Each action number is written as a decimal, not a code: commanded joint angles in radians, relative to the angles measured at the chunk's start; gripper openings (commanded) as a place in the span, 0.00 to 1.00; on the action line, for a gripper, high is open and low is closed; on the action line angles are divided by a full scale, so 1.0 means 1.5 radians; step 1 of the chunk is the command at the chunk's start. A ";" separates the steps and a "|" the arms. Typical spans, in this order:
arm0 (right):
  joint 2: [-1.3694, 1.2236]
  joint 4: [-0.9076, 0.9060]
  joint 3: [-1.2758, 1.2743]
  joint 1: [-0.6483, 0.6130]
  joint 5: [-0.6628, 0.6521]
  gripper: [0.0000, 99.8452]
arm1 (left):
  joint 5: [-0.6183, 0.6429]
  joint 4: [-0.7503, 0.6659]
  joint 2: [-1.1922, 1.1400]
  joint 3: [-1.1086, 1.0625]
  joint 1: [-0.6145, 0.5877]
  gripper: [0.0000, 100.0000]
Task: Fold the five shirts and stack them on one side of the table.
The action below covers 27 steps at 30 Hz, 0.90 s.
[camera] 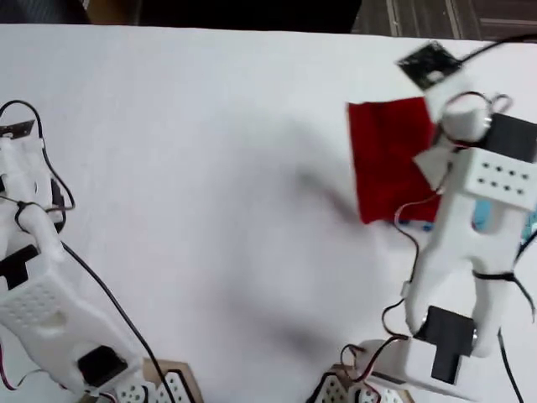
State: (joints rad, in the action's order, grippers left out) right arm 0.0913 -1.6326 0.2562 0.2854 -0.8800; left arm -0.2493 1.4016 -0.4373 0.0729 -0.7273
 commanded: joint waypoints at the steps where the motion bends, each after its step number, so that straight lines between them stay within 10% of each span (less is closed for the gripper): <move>1: -0.016 0.046 0.000 0.056 -0.041 0.02 | 0.006 -0.004 0.042 0.022 0.002 0.03; 27: -0.479 0.141 0.423 0.185 -0.130 0.02 | 0.005 0.000 0.042 0.017 0.001 0.03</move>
State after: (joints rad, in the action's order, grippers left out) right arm -0.5900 -1.4055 0.7626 0.5493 -1.0717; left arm -0.2493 1.4016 -0.4373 0.0729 -0.7273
